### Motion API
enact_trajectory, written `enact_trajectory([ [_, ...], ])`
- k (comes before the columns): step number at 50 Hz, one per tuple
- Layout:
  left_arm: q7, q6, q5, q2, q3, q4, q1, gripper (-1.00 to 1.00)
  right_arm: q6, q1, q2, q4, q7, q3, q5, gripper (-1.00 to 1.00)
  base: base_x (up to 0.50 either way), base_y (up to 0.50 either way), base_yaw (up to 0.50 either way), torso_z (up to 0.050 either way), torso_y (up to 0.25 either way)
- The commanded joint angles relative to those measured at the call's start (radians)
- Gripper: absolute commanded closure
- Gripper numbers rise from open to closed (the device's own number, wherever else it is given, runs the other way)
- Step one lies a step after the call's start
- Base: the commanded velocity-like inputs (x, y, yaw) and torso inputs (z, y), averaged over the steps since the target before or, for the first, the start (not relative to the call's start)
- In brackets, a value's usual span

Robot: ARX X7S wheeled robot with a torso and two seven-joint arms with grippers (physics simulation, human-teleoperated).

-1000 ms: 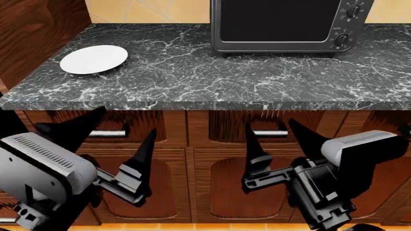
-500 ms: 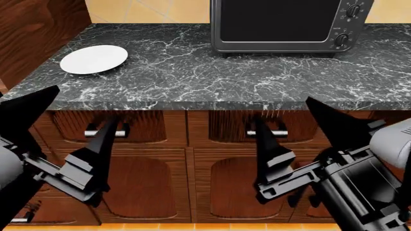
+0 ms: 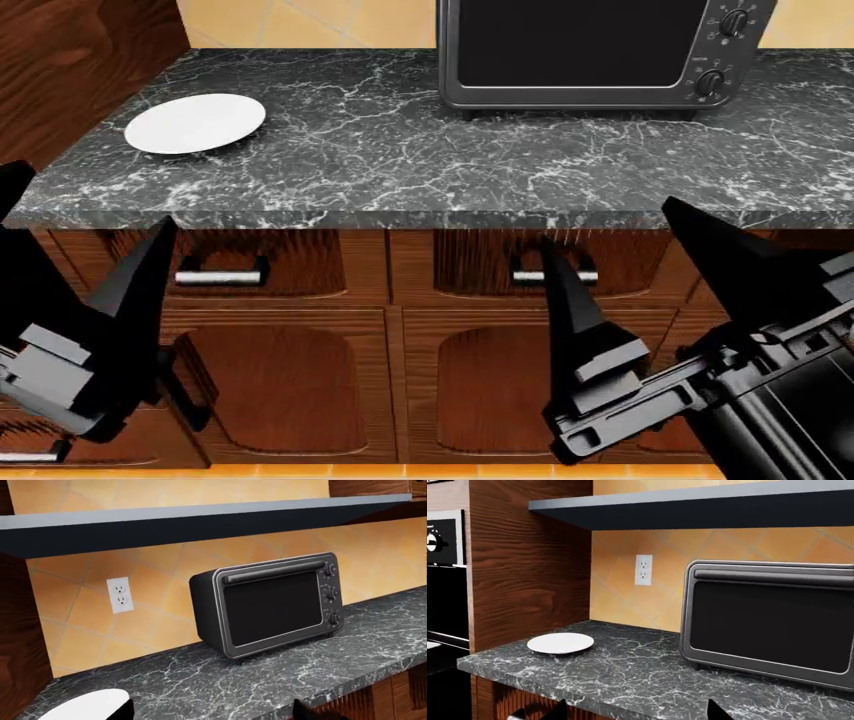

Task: Pick the potato from the oven and place it on the plate on the counter.

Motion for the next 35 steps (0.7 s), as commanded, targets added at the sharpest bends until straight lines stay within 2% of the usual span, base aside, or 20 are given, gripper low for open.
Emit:
enact_trajectory([
  [1, 0.022, 0.025, -0.055, 0.020, -0.080, 0.016, 0.026, -1.00, 0.069, 0.031, -0.047, 0.005, 0.083, 0.062, 0.117, -1.00, 0.00, 0.00, 0.00, 0.000, 0.000],
  [2, 0.082, 0.021, 0.022, 0.056, -0.105, 0.048, 0.014, -1.00, 0.070, 0.030, -0.049, 0.005, 0.086, 0.064, 0.121, -1.00, 0.00, 0.00, 0.00, 0.000, 0.000],
  [4, 0.115, 0.027, 0.054, 0.096, -0.118, 0.051, 0.018, -1.00, 0.080, 0.027, -0.057, 0.005, 0.087, 0.071, 0.127, -1.00, 0.00, 0.00, 0.00, 0.000, 0.000],
  [7, 0.114, 0.023, 0.036, 0.096, -0.109, 0.029, 0.031, -1.00, 0.101, 0.019, -0.076, 0.009, 0.083, 0.084, 0.126, -1.00, 0.00, 0.00, 0.00, 0.000, 0.000],
  [8, 0.160, 0.022, 0.108, 0.104, -0.120, 0.056, 0.029, -1.00, 0.107, 0.016, -0.081, 0.011, 0.081, 0.091, 0.125, -1.00, 0.00, 0.00, 0.00, 0.000, 0.000],
  [10, 0.176, 0.038, 0.123, 0.128, -0.126, 0.050, 0.028, -1.00, 0.104, 0.021, -0.081, 0.010, 0.088, 0.088, 0.133, -1.00, 0.00, 0.00, 0.00, 0.018, 0.032],
  [12, 0.195, 0.068, 0.232, 0.116, -0.082, 0.056, 0.049, -1.00, 0.106, 0.024, -0.082, 0.011, 0.094, 0.088, 0.136, -1.00, 0.00, 0.00, 0.00, 0.050, 0.054],
  [14, 0.165, 0.082, 0.204, 0.103, -0.078, 0.049, 0.064, -1.00, 0.114, 0.021, -0.089, 0.013, 0.093, 0.094, 0.137, -1.00, 0.00, 0.00, 0.00, 0.050, 0.029],
  [35, 0.183, 0.187, 0.262, 0.060, -0.046, 0.053, 0.169, -1.00, 0.170, 0.006, -0.125, 0.022, 0.084, 0.134, 0.140, -1.00, 0.00, 0.00, 0.00, 0.050, 0.020],
])
